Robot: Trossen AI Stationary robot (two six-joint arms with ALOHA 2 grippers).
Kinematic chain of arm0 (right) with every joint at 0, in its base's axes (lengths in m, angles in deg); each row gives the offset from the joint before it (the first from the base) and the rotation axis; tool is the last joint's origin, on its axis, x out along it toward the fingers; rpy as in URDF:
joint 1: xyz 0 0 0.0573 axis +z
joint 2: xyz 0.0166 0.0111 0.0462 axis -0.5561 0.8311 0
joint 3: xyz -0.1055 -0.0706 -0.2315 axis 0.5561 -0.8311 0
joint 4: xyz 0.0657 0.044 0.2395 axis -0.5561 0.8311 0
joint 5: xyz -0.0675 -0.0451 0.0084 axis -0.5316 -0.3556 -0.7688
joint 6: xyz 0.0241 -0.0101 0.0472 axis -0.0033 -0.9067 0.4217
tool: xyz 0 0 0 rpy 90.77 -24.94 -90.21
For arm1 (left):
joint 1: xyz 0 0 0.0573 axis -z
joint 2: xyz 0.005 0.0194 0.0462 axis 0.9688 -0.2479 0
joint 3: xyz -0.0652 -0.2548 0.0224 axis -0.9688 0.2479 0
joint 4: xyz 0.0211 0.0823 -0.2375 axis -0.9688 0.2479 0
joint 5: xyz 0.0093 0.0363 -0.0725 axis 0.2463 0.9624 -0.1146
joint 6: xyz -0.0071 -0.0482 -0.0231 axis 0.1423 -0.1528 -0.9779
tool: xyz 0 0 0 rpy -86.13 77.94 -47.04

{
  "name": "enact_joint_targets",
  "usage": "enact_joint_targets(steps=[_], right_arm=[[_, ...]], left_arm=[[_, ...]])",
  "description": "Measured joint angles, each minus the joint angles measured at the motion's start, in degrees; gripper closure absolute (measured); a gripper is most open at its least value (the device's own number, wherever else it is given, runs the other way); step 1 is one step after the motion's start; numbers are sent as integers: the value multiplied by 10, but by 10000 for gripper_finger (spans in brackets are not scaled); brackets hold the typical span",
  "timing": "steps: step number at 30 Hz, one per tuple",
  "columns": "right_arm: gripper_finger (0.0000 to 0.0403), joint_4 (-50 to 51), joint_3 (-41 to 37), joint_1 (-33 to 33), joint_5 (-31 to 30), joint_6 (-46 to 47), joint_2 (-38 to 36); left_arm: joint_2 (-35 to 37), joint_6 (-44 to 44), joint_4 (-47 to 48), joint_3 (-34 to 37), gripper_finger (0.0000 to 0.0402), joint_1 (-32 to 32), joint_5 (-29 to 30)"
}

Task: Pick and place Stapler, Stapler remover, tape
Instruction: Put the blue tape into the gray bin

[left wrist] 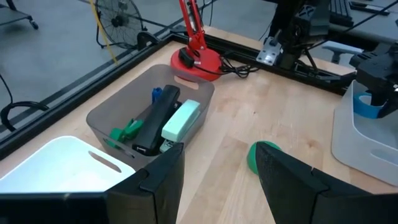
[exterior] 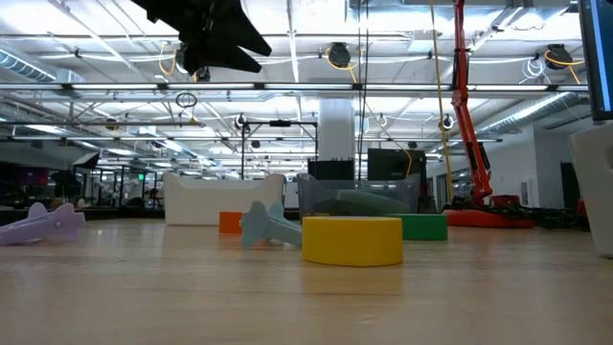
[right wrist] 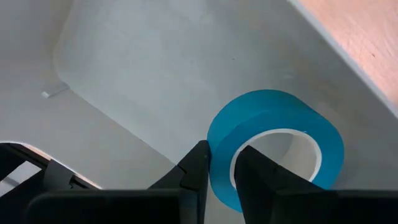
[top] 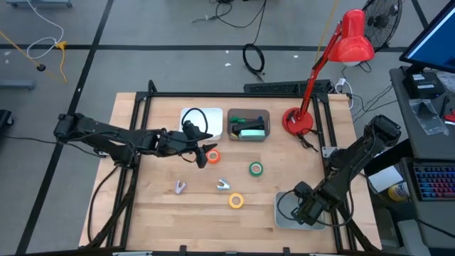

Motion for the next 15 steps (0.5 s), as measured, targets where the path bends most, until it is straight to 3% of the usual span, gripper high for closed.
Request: enact_joint_targets(steps=[9, 15], right_arm=[[342, -9, 0, 0, 0, -3, 0], [306, -17, -13, 0, 2, 11, 0]], left_arm=[[0, 5, 1, 0, 204, 0, 0], [0, 7, 1, 0, 204, 0, -1]])
